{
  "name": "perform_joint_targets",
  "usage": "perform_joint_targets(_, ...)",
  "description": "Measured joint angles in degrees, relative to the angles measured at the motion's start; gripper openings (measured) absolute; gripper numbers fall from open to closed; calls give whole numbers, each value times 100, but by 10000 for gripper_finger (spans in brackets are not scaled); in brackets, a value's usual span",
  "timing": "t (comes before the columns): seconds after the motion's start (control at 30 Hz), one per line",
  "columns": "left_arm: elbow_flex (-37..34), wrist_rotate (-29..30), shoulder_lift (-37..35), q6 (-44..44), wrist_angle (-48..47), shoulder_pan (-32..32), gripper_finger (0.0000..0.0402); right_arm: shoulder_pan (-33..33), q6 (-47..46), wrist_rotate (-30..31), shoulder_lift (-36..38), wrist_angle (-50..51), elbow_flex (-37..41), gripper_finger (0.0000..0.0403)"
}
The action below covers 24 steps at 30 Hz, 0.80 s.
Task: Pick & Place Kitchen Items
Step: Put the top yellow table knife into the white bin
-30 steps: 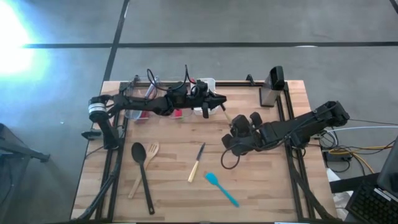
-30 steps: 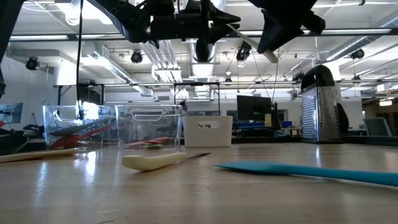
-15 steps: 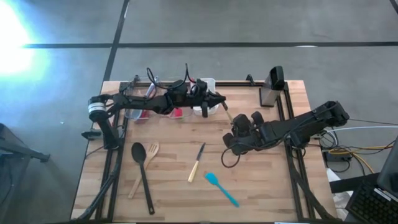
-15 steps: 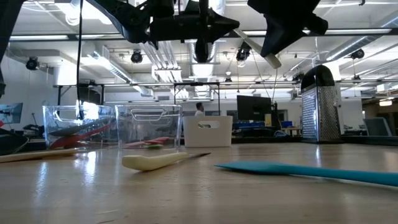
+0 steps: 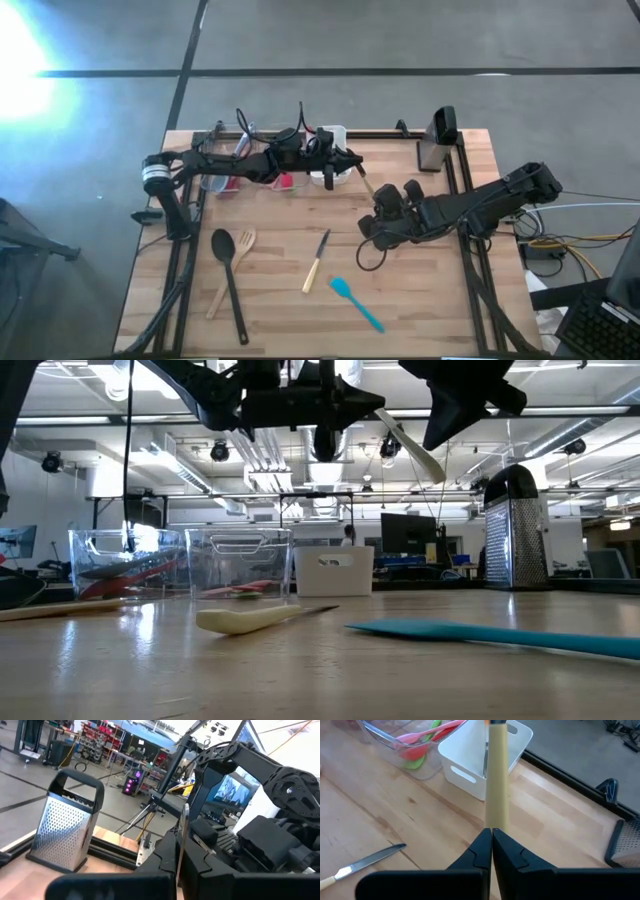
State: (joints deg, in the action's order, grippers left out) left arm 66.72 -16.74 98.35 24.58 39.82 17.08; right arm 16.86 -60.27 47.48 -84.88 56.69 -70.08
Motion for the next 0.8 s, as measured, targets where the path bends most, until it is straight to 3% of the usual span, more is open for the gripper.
perform_joint_targets(0.3,0,-421,0,-338,-13,74,3,57,326,-708,530,347,-295,8)
perform_joint_targets(0.47,0,-687,-137,-966,-284,81,3,277,37,-769,897,663,-450,8)
perform_joint_targets(0.63,0,-619,-640,-2924,-1590,-123,3,656,-939,-480,1217,1253,-274,8)
perform_joint_targets(0.8,-17,352,-1031,-5275,-2853,-604,3,922,-1589,137,1427,1030,174,8)
